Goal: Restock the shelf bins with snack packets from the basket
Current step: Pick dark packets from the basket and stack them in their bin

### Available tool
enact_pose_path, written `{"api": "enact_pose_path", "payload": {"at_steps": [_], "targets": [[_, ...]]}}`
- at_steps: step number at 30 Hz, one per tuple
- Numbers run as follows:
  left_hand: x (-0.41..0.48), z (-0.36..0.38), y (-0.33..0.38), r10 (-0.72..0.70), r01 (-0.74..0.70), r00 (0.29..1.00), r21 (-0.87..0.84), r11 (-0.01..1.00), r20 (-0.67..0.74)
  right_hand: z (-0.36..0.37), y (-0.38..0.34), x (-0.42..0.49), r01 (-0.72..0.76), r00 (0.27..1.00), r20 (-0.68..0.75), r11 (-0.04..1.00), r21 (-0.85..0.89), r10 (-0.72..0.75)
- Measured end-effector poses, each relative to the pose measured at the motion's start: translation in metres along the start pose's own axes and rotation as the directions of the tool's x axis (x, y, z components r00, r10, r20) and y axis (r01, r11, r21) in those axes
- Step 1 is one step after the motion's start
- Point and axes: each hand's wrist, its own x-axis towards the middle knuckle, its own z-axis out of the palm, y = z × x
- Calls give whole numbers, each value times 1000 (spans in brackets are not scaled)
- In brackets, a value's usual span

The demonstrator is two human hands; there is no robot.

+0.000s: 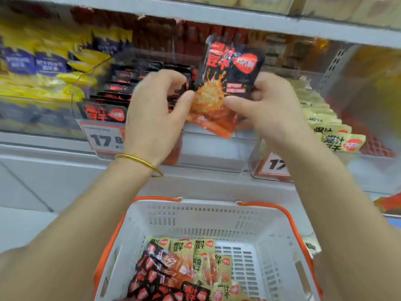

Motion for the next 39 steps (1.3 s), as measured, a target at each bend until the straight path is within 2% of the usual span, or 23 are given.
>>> {"api": "enact_pose_path", "payload": {"at_steps": [1,3,4,6,9,11,14,17,19,24,27,29,31,34,35,37,39], "targets": [[4,2,-9,85,-88,996,190,978,27,3,-2,19,39,996,-70,982,-184,-53],[4,8,-27,125,-178,981,419,890,151,12,3,57,1,986,-142,848,-530,-90],[3,11,-34,110,-192,974,471,861,196,19,9,74,-54,987,-149,773,-632,-52],[-3,16,-43,102,-221,963,514,829,249,37,31,101,-175,984,-147,692,-701,101],[-6,19,-51,144,-260,958,535,804,248,55,78,135,-309,946,-139,681,-664,293],[-5,20,-54,160,-268,958,539,799,240,61,98,151,-354,927,-152,666,-656,343],[-3,22,-57,175,-281,955,535,797,241,66,112,171,-383,916,-191,622,-683,354],[-4,22,-59,175,-277,956,541,794,234,74,120,185,-399,917,-223,720,-568,331],[-4,24,-60,176,-273,958,543,794,225,83,123,191,-407,913,-268,749,-523,308],[-3,25,-62,188,-271,961,542,795,205,96,127,197,-424,905,-273,719,-551,325],[-3,26,-63,189,-271,961,536,799,205,94,120,191,-396,916,-222,669,-630,334],[-4,26,-63,188,-266,962,532,804,197,90,104,182,-417,909,-260,729,-543,326],[-3,25,-62,217,-275,961,517,811,171,83,76,169,-377,926,-207,749,-546,315],[-8,21,-54,340,-334,937,490,805,80,69,44,146,-333,943,-152,860,-387,297],[-11,20,-48,383,-355,923,483,800,45,61,31,132,-280,959,-152,888,-364,240],[-21,19,-35,437,-392,900,455,800,7,41,7,85,-193,981,-58,950,-243,185],[-34,21,-22,445,-429,893,403,808,59,19,-7,26,-107,991,66,990,-96,113]]}}
